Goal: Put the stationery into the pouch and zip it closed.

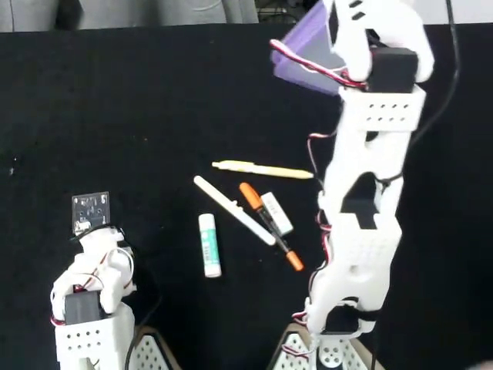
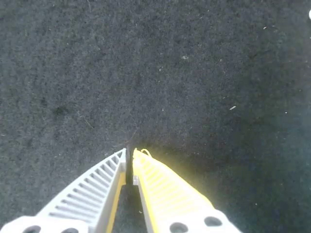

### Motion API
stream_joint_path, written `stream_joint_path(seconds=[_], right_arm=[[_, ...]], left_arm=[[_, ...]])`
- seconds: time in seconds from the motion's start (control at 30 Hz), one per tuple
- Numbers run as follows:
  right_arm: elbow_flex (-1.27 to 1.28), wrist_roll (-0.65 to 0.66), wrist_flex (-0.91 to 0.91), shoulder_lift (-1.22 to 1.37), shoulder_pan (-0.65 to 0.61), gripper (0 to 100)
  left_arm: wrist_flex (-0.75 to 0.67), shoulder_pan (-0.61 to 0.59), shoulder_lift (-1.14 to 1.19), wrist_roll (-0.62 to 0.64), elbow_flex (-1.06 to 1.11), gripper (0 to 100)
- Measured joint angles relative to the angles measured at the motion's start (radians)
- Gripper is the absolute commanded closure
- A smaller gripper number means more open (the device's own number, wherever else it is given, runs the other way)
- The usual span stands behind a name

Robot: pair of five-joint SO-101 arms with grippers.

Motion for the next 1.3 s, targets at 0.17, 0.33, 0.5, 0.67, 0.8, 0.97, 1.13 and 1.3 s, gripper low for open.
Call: stream_joint_path(seconds=[0.17, 0.33, 0.5, 0.67, 0.8, 0.97, 1.13, 1.3], right_arm=[[0.068, -0.083, -0.091, 0.018, -0.005, 98.7], [0.077, -0.121, -0.103, 0.069, -0.005, 98.7], [0.084, -0.124, -0.104, 0.101, 0.0, 98.7], [0.084, -0.106, -0.1, 0.129, 0.064, 98.7], [0.084, 0.037, 0.002, 0.13, 0.094, 98.7], [0.069, 0.258, 0.167, 0.127, 0.147, 98.7], [0.048, 0.348, 0.222, 0.127, 0.261, 98.7], [0.048, 0.356, 0.221, 0.161, 0.381, 98.7]], left_arm=[[0.0, 0.0, 0.0, 0.0, 0.0, 97], [0.0, 0.0, 0.0, 0.0, 0.0, 97], [0.0, 0.0, 0.0, 0.0, 0.0, 97], [0.0, 0.0, 0.0, 0.0, 0.0, 97], [0.0, 0.0, 0.0, 0.0, 0.0, 97], [0.0, 0.0, 0.0, 0.0, 0.0, 97], [0.0, 0.0, 0.0, 0.0, 0.0, 97], [0.0, 0.0, 0.0, 0.0, 0.0, 97]])
